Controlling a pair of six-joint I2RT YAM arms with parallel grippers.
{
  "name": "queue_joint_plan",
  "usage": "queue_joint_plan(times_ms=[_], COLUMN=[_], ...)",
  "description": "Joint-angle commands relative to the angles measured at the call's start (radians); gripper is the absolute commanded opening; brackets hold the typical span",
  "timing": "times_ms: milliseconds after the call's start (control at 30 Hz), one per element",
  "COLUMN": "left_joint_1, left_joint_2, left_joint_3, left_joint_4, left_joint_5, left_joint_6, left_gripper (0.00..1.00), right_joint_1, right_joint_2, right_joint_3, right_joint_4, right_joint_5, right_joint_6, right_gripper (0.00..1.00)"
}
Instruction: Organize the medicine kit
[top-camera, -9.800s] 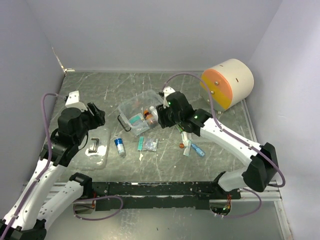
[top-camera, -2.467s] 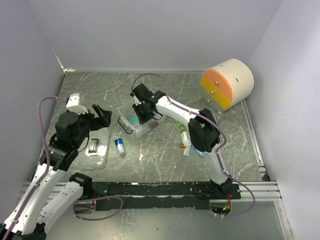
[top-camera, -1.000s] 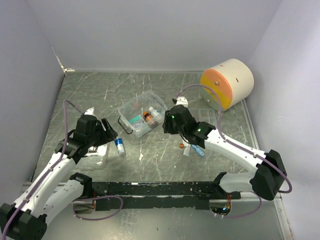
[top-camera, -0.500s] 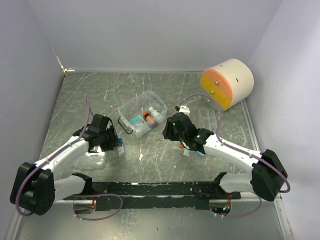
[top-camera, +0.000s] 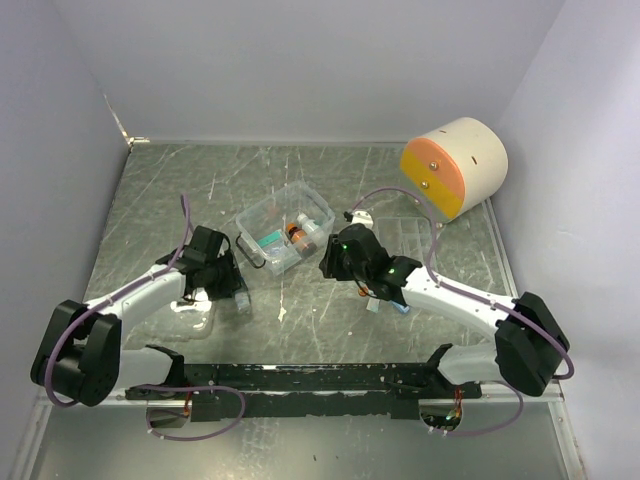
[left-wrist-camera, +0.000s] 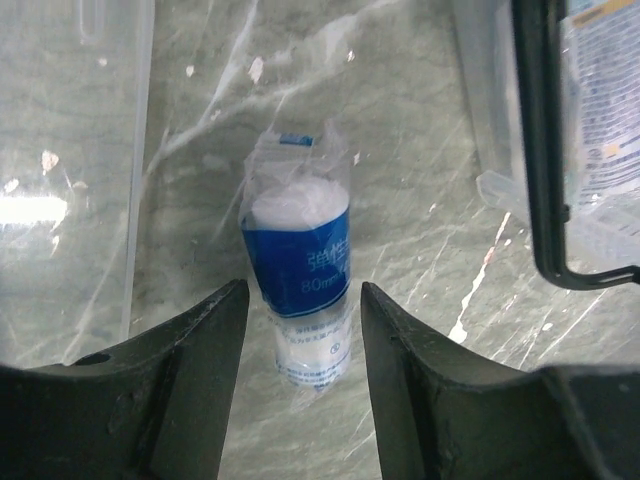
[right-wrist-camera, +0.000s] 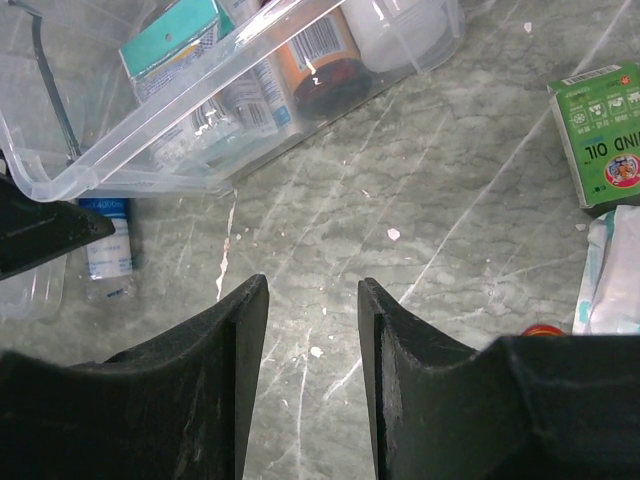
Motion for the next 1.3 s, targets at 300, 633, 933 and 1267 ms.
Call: queue_joint_plan(times_ms=[300,633,933,1267], left_joint_1=[-0.004,-0.004,-0.004,-0.004], left_joint_2=[0.024,-0.152,-0.410,-0.303], left_joint_3=[-0.032,-0.011,0.162,0.448], left_joint_4=[0.119,0.029,-0.142,0.004], left_joint_5=[-0.040,-0.090,-0.203,0.144], left_joint_6=[0.027,0.013,0.108,0.525], left_gripper=[0.48,0.33,0.34,0.33], right_joint_1=[-0.003,-0.007,-0.010,-0.013], right_joint_2=[0.020,-0.016,-0.105,-0.190], right_joint_3=[-0.007,-0.033,-0.069,-0.120], right_joint_4=[0.048,0.064,0.059,0.068], right_joint_5=[-0.016,-0.001,0.038,0.049], right_joint_6=[-0.006,0.014,0.036,0.013], right_gripper=[0.41,0.40,0.40,0.40])
